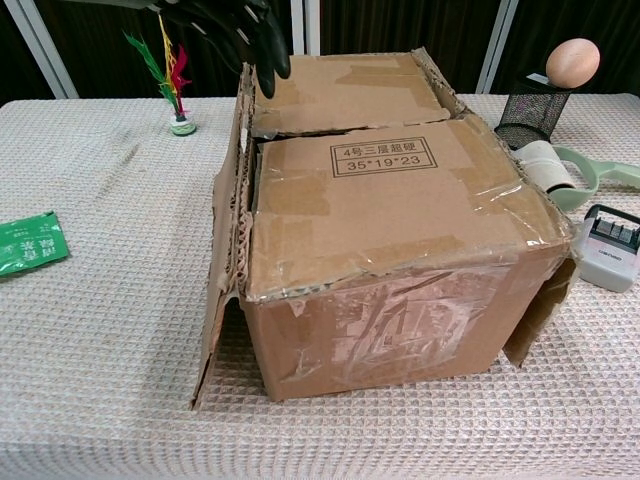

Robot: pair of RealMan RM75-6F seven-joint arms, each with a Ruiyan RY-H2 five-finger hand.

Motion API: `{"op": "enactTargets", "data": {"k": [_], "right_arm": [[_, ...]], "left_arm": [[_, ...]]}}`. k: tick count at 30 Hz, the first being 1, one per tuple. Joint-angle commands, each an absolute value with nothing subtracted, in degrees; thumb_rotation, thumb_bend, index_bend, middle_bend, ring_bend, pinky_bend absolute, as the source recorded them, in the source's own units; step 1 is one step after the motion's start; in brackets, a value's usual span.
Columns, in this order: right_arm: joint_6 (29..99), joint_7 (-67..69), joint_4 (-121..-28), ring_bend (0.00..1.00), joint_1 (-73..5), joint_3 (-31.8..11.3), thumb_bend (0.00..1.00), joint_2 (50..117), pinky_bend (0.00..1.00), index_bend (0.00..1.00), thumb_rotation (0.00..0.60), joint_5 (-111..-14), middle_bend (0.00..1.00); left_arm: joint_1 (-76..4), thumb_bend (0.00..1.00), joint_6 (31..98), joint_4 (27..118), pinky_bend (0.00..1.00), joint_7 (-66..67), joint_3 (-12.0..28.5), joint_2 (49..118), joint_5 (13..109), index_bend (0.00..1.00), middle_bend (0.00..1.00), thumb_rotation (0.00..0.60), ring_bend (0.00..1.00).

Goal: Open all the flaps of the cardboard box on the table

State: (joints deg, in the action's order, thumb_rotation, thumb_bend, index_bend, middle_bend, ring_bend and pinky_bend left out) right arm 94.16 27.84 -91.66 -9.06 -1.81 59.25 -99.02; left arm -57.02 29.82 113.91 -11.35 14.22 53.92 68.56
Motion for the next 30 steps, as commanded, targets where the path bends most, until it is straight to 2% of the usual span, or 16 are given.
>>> {"op": "enactTargets", "data": {"k": [1, 9, 20, 30], "right_arm": [[94.5, 28.3, -91.3, 0.0, -8.8, -1.9, 0.78, 59.1, 0.0, 0.0, 0.569, -98.8, 0.02], [94.6, 30.6, -88.9, 0.0, -8.5, -2.0, 0.78, 59.6, 0.0, 0.0, 0.571, -97.9, 0.02], [94.9, 32.1, -87.0, 0.0, -8.2, -2.2, 0.78, 60.2, 0.0, 0.0, 0.571, -97.4, 0.02], [94.5, 32.9, -85.9, 0.0, -8.3, -2.3, 0.78, 60.8, 0.0, 0.0, 0.572, -97.0, 0.02]], "left_arm": [[-60.1, 0.0, 30.5, 111.0, 0.17, -5.7, 12.9, 58.1, 65.4, 0.27, 0.27, 0.0, 0.08], [-63.3, 0.0, 32.1, 109.5, 0.17, -0.4, 10.8, 61.9, 56.5, 0.25, 0.26, 0.0, 0.08], [-66.5, 0.0, 30.2, 107.6, 0.17, 1.9, 8.3, 64.6, 51.7, 0.24, 0.28, 0.0, 0.08], [-66.6, 0.0, 26.5, 109.7, 0.17, -3.7, 10.4, 62.7, 50.8, 0.26, 0.4, 0.0, 0.08]]}}
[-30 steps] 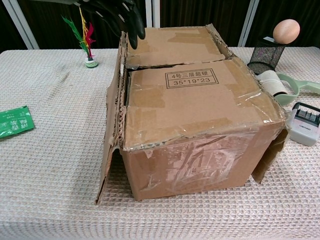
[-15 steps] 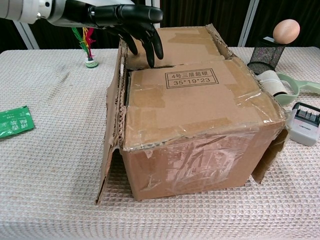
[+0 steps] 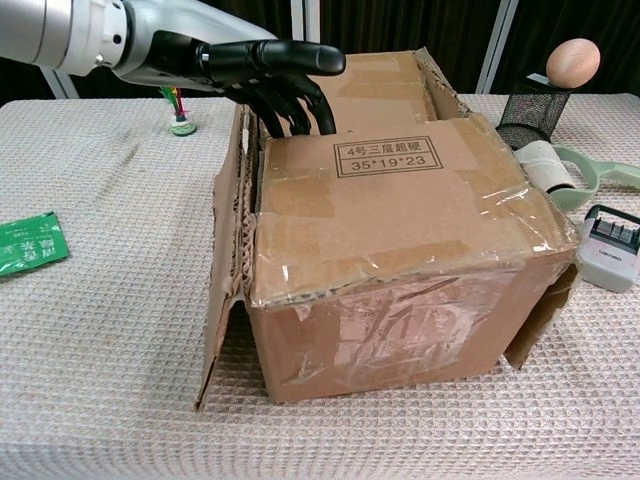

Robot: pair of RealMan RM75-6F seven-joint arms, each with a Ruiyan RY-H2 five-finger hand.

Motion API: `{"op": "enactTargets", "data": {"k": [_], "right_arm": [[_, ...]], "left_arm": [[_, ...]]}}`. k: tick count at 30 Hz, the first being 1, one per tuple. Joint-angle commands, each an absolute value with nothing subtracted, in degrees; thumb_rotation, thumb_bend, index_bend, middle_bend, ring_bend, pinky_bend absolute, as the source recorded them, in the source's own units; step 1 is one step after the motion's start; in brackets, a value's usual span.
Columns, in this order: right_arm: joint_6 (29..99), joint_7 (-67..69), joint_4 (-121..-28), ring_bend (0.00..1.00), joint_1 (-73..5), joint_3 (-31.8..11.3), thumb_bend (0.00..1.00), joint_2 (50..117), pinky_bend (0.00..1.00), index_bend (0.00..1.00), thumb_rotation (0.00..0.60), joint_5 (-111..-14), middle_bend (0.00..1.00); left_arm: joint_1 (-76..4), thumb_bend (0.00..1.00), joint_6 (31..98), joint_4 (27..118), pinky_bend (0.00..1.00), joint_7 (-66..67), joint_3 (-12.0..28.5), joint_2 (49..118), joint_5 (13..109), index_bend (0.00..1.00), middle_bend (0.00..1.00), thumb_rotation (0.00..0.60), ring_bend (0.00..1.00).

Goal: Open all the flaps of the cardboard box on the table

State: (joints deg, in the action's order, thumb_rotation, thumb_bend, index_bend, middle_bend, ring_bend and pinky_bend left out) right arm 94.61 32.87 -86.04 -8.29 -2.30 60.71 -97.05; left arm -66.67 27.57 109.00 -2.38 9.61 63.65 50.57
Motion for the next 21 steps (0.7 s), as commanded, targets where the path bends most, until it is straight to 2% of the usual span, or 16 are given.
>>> {"op": "enactTargets", "data": {"k": [1, 16, 21], "right_arm": [[94.5, 33.0, -85.9, 0.0, -8.3, -2.3, 0.78, 60.9, 0.0, 0.0, 0.572, -96.9, 0.02], [94.2, 33.6, -85.4, 0.0, -8.4, -2.6, 0.78, 61.2, 0.0, 0.0, 0.573, -96.6, 0.02], [94.1, 33.5, -85.5, 0.0, -8.5, -2.7, 0.78, 61.2, 0.0, 0.0, 0.57, -96.7, 0.02]], "left_arm": [[-66.5, 0.0, 26.1, 109.9, 0.17, -4.1, 10.6, 62.4, 51.0, 0.26, 0.41, 0.0, 0.08], [-62.6, 0.0, 20.6, 117.3, 0.17, -15.7, 18.8, 54.4, 56.7, 0.38, 0.46, 0.0, 0.08], [-60.7, 0.0, 18.8, 120.0, 0.17, -19.3, 21.6, 51.7, 59.2, 0.46, 0.45, 0.0, 0.08]]}}
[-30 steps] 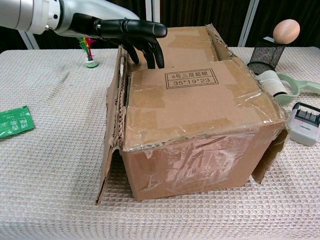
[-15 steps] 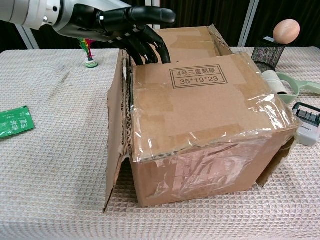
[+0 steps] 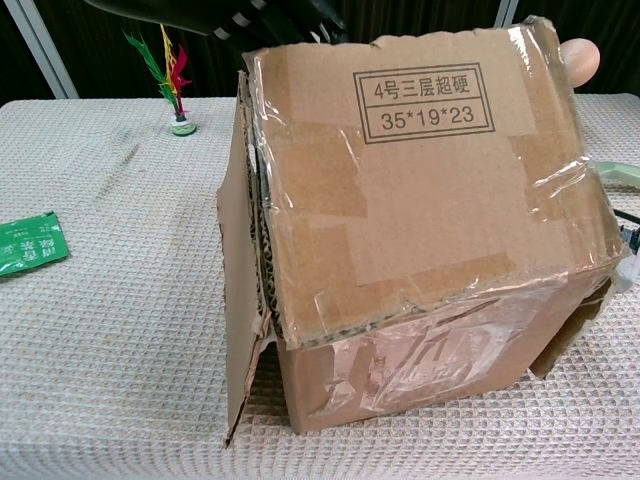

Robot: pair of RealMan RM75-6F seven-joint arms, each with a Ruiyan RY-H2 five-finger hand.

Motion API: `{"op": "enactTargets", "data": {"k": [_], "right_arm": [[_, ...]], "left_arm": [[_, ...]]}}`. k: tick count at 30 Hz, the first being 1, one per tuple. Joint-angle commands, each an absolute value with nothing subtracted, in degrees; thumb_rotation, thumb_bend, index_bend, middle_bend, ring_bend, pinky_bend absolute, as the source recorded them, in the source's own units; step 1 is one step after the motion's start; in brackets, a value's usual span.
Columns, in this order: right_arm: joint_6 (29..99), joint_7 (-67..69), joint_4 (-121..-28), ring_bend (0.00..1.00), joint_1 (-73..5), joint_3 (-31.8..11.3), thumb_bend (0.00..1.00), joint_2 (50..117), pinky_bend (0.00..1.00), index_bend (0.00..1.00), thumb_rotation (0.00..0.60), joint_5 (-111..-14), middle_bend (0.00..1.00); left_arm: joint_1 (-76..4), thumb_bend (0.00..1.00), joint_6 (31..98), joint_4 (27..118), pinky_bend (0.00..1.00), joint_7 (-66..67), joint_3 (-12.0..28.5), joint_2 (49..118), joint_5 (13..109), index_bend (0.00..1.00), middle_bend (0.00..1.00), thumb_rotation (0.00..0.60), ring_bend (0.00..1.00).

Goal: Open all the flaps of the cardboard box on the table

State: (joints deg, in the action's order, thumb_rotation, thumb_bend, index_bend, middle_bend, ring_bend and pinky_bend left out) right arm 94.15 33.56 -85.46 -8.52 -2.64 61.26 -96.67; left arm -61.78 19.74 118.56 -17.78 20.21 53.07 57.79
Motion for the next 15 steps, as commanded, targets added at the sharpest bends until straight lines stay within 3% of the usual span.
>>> {"op": "enactTargets", "data": {"k": [1, 15], "right_arm": [[94.1, 33.5, -85.5, 0.0, -8.6, -2.7, 0.78, 61.2, 0.0, 0.0, 0.57, -96.7, 0.02], [93.8, 33.0, -86.1, 0.0, -8.9, -2.6, 0.78, 61.2, 0.0, 0.0, 0.57, -97.2, 0.02]], "left_arm": [[-60.3, 0.0, 18.7, 120.6, 0.17, -19.7, 22.0, 51.2, 59.8, 0.46, 0.44, 0.0, 0.08], [-56.0, 0.0, 11.0, 128.8, 0.17, -29.6, 29.4, 46.1, 65.0, 0.45, 0.41, 0.0, 0.08]]}}
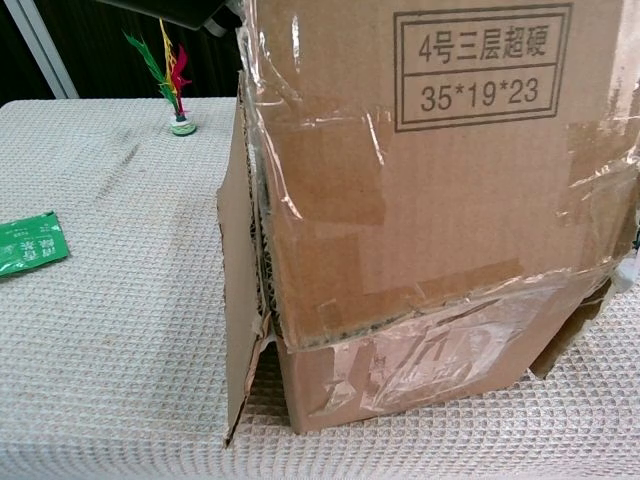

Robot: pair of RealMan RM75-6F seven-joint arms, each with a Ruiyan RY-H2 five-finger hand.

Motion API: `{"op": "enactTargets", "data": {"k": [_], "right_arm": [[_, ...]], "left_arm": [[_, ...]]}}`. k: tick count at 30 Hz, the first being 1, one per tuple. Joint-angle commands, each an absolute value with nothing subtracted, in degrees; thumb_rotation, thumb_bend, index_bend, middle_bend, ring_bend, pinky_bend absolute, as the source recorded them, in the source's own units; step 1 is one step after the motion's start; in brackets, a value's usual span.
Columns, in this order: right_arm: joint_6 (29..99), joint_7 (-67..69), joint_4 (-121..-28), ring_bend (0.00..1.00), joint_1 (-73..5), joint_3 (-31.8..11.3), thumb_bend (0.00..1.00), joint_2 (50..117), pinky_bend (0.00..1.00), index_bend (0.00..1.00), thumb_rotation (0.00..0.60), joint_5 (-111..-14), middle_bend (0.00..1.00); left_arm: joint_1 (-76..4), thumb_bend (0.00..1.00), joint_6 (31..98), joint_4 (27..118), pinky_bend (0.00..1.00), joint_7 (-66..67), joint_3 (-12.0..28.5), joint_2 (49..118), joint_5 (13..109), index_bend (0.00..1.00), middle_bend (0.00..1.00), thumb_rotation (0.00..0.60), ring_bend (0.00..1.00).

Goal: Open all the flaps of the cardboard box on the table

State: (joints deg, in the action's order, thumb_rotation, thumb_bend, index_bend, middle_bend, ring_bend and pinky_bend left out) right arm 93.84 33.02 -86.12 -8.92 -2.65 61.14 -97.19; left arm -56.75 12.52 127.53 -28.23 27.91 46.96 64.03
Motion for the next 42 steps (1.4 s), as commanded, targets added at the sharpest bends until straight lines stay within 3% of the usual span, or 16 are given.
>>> {"op": "enactTargets", "data": {"k": [1, 11, 17, 29, 32, 36, 41, 42], "right_arm": [[93.8, 32.9, -86.2, 0.0, -8.9, -2.6, 0.78, 61.2, 0.0, 0.0, 0.571, -97.3, 0.02], [93.7, 32.8, -86.2, 0.0, -9.0, -2.4, 0.78, 61.3, 0.0, 0.0, 0.572, -97.5, 0.02], [93.5, 33.2, -85.8, 0.0, -9.0, -2.4, 0.78, 61.4, 0.0, 0.0, 0.57, -97.0, 0.02], [93.6, 33.6, -85.3, 0.0, -8.9, -2.4, 0.78, 61.7, 0.0, 0.0, 0.572, -96.9, 0.02], [93.8, 33.8, -85.1, 0.0, -8.8, -2.4, 0.78, 61.7, 0.0, 0.0, 0.571, -96.9, 0.02], [93.9, 34.0, -85.0, 0.0, -8.8, -2.4, 0.78, 61.7, 0.0, 0.0, 0.57, -97.0, 0.02], [93.6, 34.2, -84.8, 0.0, -8.8, -2.4, 0.78, 61.7, 0.0, 0.0, 0.571, -96.7, 0.03], [93.6, 34.1, -84.8, 0.0, -8.8, -2.4, 0.78, 61.7, 0.0, 0.0, 0.573, -96.7, 0.03]], "left_arm": [[-55.7, 0.0, 10.6, 129.2, 0.17, -30.0, 29.9, 46.0, 65.2, 0.45, 0.41, 0.0, 0.08], [-54.0, 0.0, 4.5, 130.0, 0.17, -32.9, 34.3, 46.0, 65.7, 0.47, 0.41, 0.0, 0.08], [-52.7, 0.0, -0.7, 130.3, 0.17, -33.9, 37.5, 47.3, 63.2, 0.54, 0.41, 0.0, 0.08], [-47.8, 0.0, -9.3, 127.8, 0.17, -25.8, 45.3, 49.8, 56.6, 0.55, 0.4, 0.0, 0.08], [-46.6, 0.0, -7.6, 127.1, 0.17, -23.4, 45.9, 50.1, 56.5, 0.51, 0.39, 0.0, 0.08], [-44.8, 0.0, 0.7, 126.0, 0.17, -19.0, 44.2, 50.5, 59.7, 0.36, 0.31, 0.0, 0.08], [-45.8, 0.02, 15.7, 124.0, 0.17, -9.1, 36.0, 50.9, 65.3, 0.17, 0.22, 0.007, 0.08], [-46.3, 0.03, 18.5, 123.5, 0.17, -7.0, 34.4, 51.4, 65.2, 0.13, 0.2, 0.047, 0.08]]}}
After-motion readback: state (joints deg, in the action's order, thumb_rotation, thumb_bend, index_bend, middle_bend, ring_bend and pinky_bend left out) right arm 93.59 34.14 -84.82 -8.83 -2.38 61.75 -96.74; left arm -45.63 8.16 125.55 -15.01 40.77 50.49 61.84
